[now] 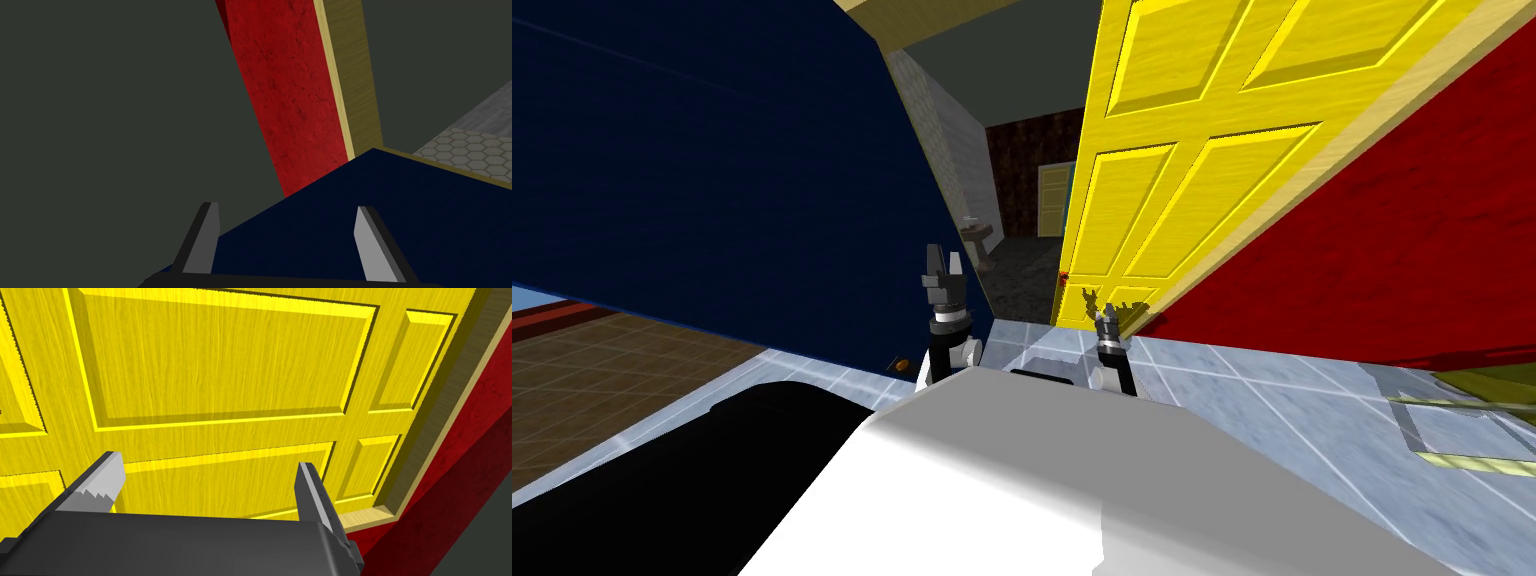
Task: Pull the door open
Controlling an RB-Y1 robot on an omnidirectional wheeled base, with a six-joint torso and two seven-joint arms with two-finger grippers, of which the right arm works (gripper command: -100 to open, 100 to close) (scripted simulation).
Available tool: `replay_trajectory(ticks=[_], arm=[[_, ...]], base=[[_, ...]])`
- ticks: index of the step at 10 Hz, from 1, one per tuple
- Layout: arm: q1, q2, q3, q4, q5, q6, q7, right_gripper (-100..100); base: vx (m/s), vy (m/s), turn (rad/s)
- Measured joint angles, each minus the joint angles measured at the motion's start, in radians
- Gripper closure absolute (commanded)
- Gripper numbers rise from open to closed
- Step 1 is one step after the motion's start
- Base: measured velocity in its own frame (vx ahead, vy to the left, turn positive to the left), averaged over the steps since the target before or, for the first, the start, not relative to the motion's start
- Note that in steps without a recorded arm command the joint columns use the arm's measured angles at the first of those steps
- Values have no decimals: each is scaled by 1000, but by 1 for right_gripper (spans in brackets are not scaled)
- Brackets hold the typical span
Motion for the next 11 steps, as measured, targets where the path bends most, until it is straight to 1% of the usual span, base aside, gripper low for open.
replay_trajectory(ticks=[2,3,5,6,7,8,11], arm=[[-16,5,1,52,-3,-10,10,-100],[-18,5,2,68,-6,-12,14,-100],[-37,12,2,113,-10,-16,24,-100],[-38,16,4,126,-11,-15,29,-100],[-47,17,4,152,-13,-20,33,-100],[-46,19,6,164,-15,-22,37,-100],[-64,28,7,225,-20,-32,48,-100]], base=[[98,1,39],[88,-3,33],[94,-11,31],[79,-2,37],[101,0,32],[112,-18,26],[101,-10,20]])
